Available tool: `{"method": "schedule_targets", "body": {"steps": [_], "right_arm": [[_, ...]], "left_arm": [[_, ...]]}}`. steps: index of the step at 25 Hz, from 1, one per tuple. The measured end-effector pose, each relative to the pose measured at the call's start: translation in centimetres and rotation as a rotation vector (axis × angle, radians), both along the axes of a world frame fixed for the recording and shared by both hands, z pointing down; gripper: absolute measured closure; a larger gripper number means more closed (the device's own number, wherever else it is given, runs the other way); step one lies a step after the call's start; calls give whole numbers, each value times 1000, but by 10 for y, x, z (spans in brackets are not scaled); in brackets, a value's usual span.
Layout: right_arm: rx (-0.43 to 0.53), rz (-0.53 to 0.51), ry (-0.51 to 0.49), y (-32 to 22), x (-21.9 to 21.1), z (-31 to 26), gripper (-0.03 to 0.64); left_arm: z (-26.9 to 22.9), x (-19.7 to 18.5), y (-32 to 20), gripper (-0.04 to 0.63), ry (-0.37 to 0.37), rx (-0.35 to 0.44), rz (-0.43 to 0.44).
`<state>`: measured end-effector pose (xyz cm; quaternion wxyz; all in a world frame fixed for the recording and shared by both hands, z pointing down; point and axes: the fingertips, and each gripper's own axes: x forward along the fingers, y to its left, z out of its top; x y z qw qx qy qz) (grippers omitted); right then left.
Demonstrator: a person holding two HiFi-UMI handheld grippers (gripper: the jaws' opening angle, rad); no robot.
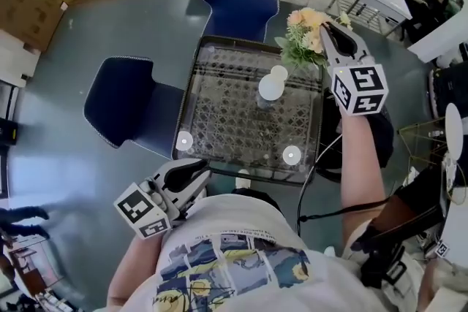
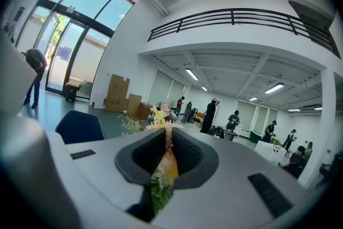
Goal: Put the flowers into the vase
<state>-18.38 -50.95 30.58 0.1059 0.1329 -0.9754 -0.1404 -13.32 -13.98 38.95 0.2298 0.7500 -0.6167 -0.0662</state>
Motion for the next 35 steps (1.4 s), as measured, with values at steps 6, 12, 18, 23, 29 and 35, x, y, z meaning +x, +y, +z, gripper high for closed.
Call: {"method": "schedule_targets", "body": {"steps": [6, 12, 18, 23, 29, 35], "right_arm": [[66, -28, -14, 8, -32, 8, 577], [89, -56, 8, 12, -50, 54, 577], [80, -78, 46, 28, -49, 121, 577], [104, -114, 96, 38, -46, 165, 575], [59, -162, 110, 46, -42, 185, 566], [-3, -190, 61, 53, -40, 162, 500]], "left_arm": [[-2, -11, 14, 549, -8, -11, -70], [-2, -20, 22, 549, -16, -34, -141], [5, -19, 28, 549, -17, -67, -159], [7, -15, 18, 549, -15, -97, -160], [5, -9, 10, 549, -6, -102, -162], [9, 0, 3, 549, 7, -95, -143]]}}
